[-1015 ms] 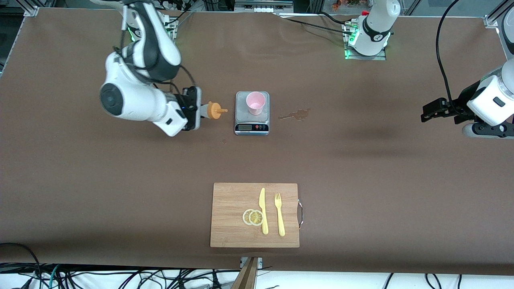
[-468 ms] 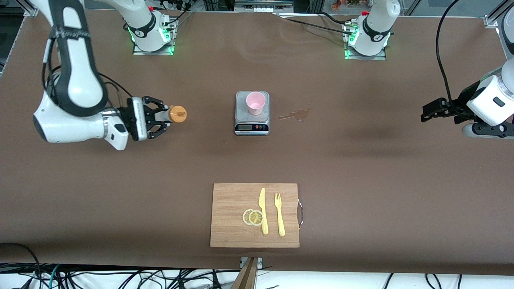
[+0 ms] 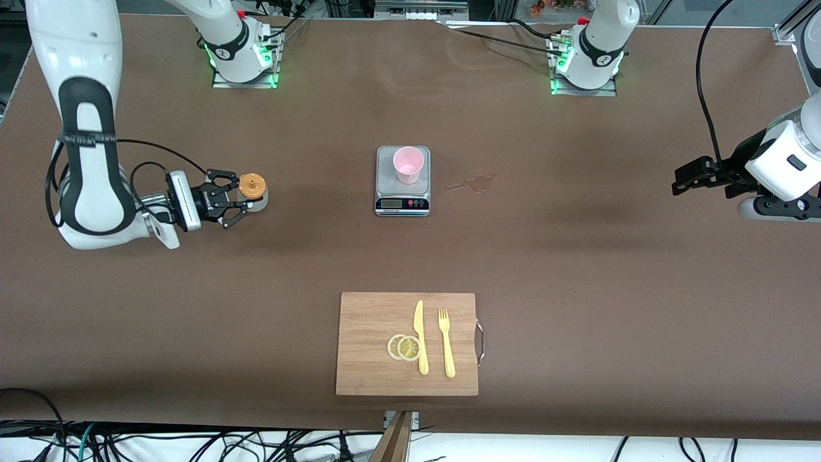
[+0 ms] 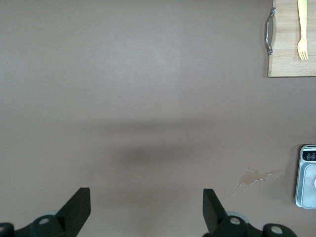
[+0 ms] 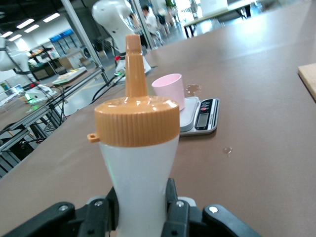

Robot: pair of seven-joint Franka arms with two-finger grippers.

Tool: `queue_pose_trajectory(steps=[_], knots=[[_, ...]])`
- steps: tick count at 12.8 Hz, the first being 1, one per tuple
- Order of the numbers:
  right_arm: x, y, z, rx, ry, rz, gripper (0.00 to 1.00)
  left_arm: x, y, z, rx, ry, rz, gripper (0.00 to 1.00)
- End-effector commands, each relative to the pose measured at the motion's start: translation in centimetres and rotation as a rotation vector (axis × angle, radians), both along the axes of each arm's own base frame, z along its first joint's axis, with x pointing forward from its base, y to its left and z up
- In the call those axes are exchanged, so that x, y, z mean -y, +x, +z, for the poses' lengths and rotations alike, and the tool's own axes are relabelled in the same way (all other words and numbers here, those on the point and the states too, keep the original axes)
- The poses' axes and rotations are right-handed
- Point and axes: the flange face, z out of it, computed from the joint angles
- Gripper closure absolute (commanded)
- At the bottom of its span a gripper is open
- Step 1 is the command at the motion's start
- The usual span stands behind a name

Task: Add sauce to pink cup with both arms
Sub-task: 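Carry the sauce bottle back away from the scale with the right gripper, then set the bottle upright on the table and open the right gripper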

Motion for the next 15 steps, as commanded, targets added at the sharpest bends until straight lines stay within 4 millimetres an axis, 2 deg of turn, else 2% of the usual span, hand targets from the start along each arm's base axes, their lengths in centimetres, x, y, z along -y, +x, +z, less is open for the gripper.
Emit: queue_pose_trajectory(steps=[1,3,5,6,8,9,11,13,15], knots=[[2.4,0.6,-3.1,0.022,0.116,0.021,0.59,-0.1,0.0,0.4,-0.007,0.002,-0.021,0.00],[3.8,0.1,-5.2,0.074,0.155,0.030,0.59,-0.1,0.0,0.4,-0.004,0.002,-0.021,0.00],[4.3,0.0,-6.9,0.126,0.196,0.034,0.58,0.0,0.0,0.4,-0.005,0.002,-0.022,0.00],[4.9,0.3,-7.3,0.154,0.206,0.033,0.52,0.0,0.0,0.4,-0.005,0.002,-0.022,0.00],[4.8,0.5,-6.9,0.148,0.225,0.044,0.00,-0.1,0.0,0.4,-0.005,0.002,-0.021,0.00],[4.9,0.3,-6.6,0.134,0.232,0.050,0.00,-0.1,0.0,0.4,-0.007,0.002,-0.021,0.00],[6.4,1.0,-5.2,0.115,0.193,0.065,0.00,-0.1,0.0,0.4,-0.004,0.002,-0.021,0.00],[9.2,1.9,-2.7,0.053,0.081,0.104,0.00,-0.1,0.0,0.4,-0.005,0.002,-0.021,0.00],[11.6,3.2,0.8,0.006,-0.025,0.108,0.00,-0.2,0.0,0.4,-0.004,0.002,-0.019,0.00]])
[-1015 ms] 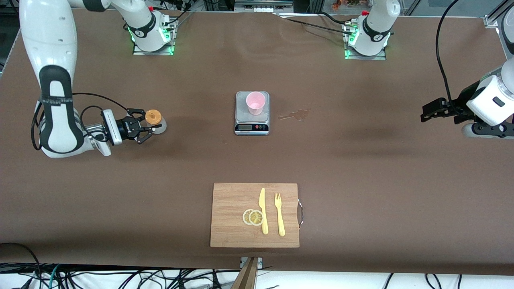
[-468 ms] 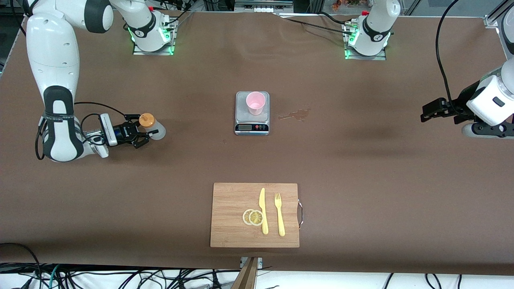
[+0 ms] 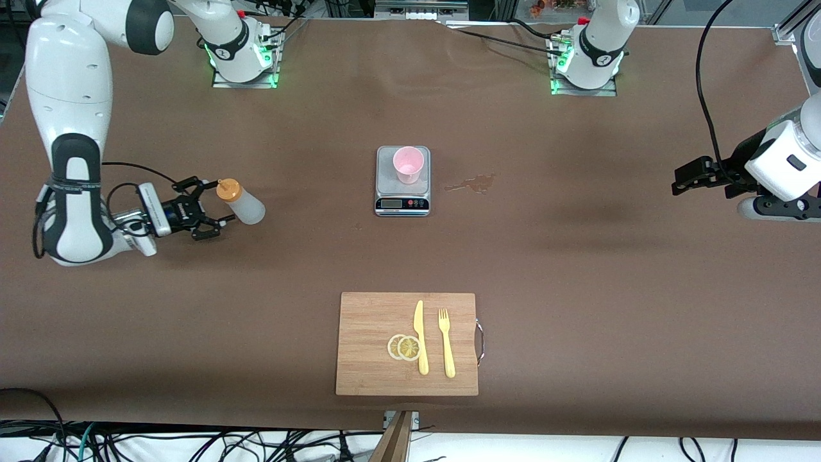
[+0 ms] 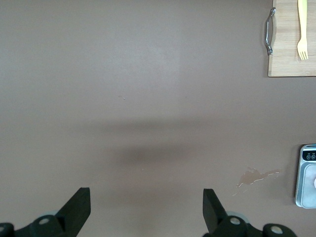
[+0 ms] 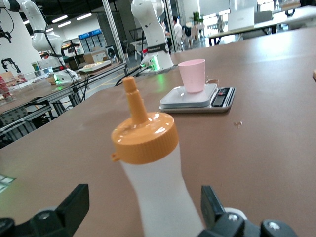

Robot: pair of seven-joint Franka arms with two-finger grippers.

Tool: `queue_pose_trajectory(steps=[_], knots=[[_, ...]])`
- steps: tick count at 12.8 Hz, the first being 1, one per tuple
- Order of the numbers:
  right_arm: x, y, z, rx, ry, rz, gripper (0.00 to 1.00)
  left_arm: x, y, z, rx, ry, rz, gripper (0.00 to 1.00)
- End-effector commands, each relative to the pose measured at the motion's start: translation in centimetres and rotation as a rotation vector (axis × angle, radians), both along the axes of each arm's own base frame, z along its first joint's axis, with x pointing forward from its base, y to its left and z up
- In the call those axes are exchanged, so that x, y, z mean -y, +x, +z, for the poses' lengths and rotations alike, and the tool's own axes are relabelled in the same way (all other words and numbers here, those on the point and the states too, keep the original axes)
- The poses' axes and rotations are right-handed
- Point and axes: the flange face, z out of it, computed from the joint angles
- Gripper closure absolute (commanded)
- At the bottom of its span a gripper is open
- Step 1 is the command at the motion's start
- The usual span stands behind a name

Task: Add sauce to pink cup with both arms
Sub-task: 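Set the bottle upright on the table and open the right gripper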

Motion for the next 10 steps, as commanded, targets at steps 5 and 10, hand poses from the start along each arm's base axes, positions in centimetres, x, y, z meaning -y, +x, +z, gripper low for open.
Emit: queue_pose_trajectory(steps=[5,10], knots=[[2.3,1.7,13.9,-0.327,-0.400,-0.147,0.00,-0.1,0.0,0.4,-0.005,0.002,-0.020,0.00],[-1.7,4.9,25.1,-0.528,-0.767,-0.383,0.00,-0.1,0.0,0.4,-0.006,0.002,-0.021,0.00]])
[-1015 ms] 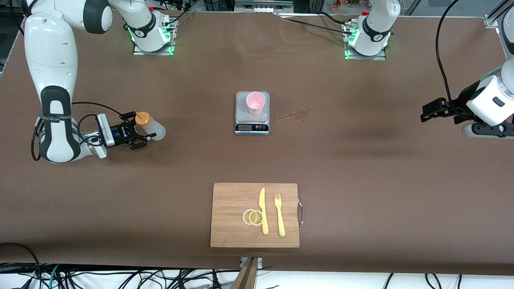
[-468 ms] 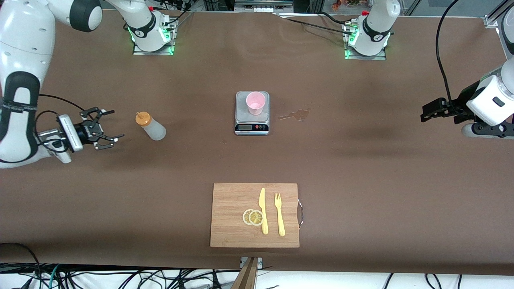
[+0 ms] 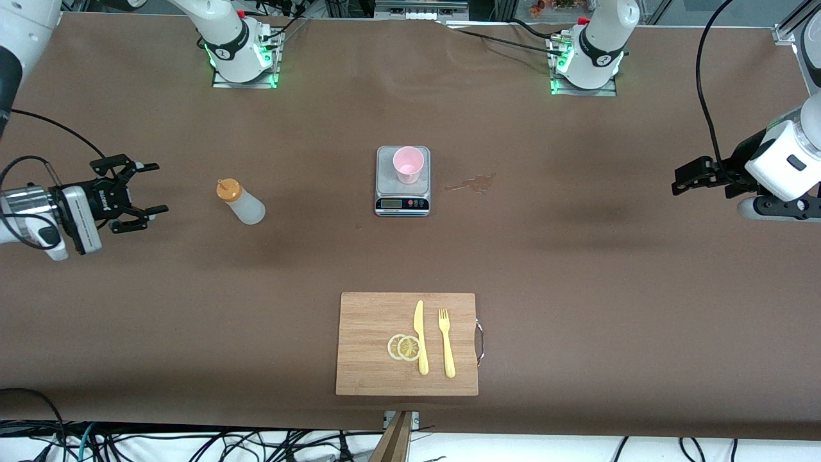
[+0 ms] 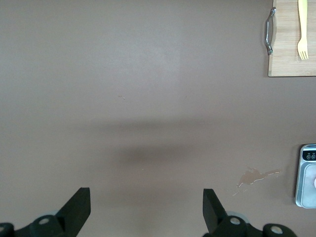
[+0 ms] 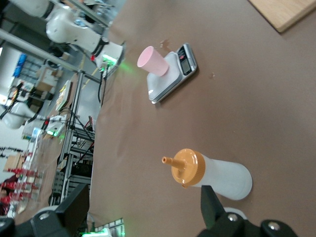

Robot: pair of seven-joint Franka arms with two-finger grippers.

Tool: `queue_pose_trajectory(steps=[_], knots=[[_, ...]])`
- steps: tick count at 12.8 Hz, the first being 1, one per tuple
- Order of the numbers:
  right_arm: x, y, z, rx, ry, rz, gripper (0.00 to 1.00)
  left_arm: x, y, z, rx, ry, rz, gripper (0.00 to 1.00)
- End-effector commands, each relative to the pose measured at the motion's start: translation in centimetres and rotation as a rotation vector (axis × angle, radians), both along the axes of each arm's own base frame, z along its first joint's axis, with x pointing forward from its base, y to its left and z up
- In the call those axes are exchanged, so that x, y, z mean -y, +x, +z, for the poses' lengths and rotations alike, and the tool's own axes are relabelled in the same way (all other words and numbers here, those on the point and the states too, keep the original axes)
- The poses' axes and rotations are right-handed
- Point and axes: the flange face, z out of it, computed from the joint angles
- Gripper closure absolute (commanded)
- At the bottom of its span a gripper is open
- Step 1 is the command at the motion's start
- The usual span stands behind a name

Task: Add sauce to pink cup with both arms

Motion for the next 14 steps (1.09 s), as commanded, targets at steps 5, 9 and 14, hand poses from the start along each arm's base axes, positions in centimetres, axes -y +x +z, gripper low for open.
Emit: queue_pose_trajectory(steps=[5,9,14], knots=[[-5.3,-0.7,10.9,-0.138,-0.522,-0.179,0.00,-0.1,0.0,0.4,-0.006,0.002,-0.021,0.00],[-8.6,-4.2,13.2,-0.054,-0.774,-0.239,0.00,-0.1,0.0,0.4,-0.006,0.002,-0.021,0.00],[-9.7,-9.2,14.7,-0.003,-1.024,-0.675,0.00,-0.2,0.0,0.4,-0.006,0.002,-0.019,0.00]])
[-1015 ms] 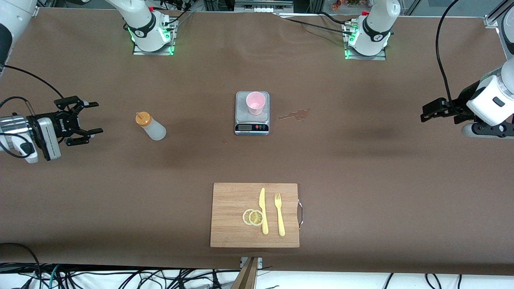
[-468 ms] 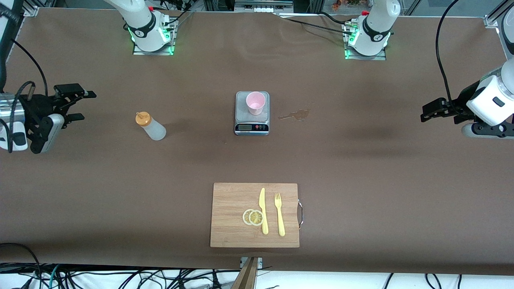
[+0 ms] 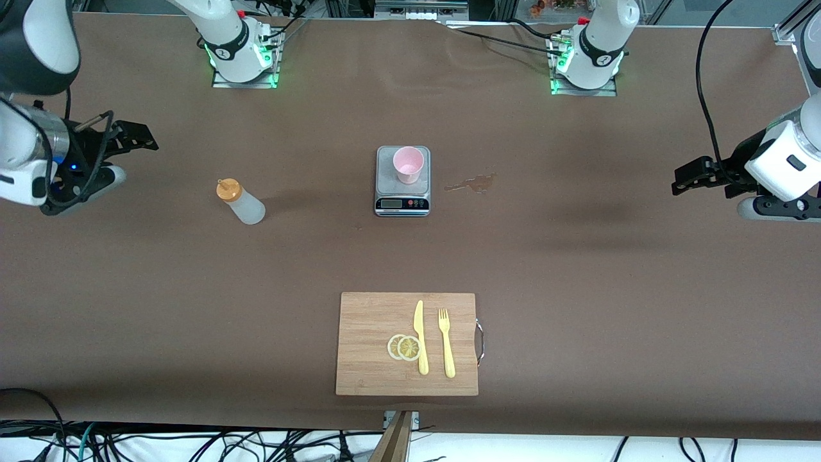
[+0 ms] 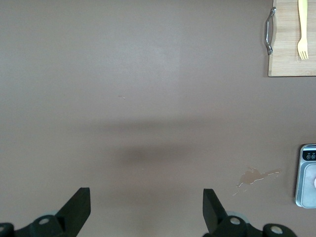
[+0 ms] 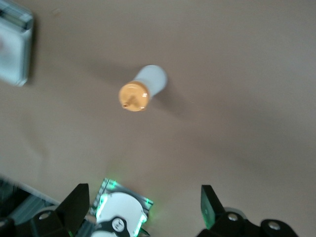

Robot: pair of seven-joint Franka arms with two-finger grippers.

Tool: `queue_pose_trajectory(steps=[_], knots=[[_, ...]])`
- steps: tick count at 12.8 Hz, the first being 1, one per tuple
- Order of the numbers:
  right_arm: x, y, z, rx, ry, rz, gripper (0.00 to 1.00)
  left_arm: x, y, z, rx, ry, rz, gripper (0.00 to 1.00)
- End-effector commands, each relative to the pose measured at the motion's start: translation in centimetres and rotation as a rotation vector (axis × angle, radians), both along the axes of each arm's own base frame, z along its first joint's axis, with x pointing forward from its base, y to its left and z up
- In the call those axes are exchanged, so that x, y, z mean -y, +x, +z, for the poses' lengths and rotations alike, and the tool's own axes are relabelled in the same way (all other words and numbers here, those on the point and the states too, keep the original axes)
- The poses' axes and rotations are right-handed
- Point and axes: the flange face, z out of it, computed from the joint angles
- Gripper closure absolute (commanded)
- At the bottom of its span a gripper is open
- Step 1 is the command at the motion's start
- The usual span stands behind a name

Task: Add sauce to pink cup with both arms

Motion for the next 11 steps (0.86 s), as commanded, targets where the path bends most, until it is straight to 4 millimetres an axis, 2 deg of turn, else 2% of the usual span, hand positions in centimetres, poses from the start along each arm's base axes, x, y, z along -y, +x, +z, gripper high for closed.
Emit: queue_pose_trajectory(steps=[1,3,4,7,11], knots=[[-1.1,-3.7,0.7,0.141,-0.061,-0.189,0.00,-0.2,0.0,0.4,-0.005,0.002,-0.021,0.00],[1.1,-3.3,1.8,0.166,-0.043,-0.250,0.00,-0.3,0.0,0.4,-0.005,0.002,-0.019,0.00],[1.4,-3.2,2.3,0.182,-0.040,-0.261,0.00,-0.3,0.0,0.4,-0.005,0.002,-0.019,0.00],[1.2,-0.9,4.4,0.234,-0.039,-0.268,0.00,-0.2,0.0,0.4,-0.005,0.002,-0.019,0.00],[1.0,-1.0,4.6,0.236,-0.039,-0.271,0.00,-0.2,0.0,0.5,-0.003,0.002,-0.019,0.00]])
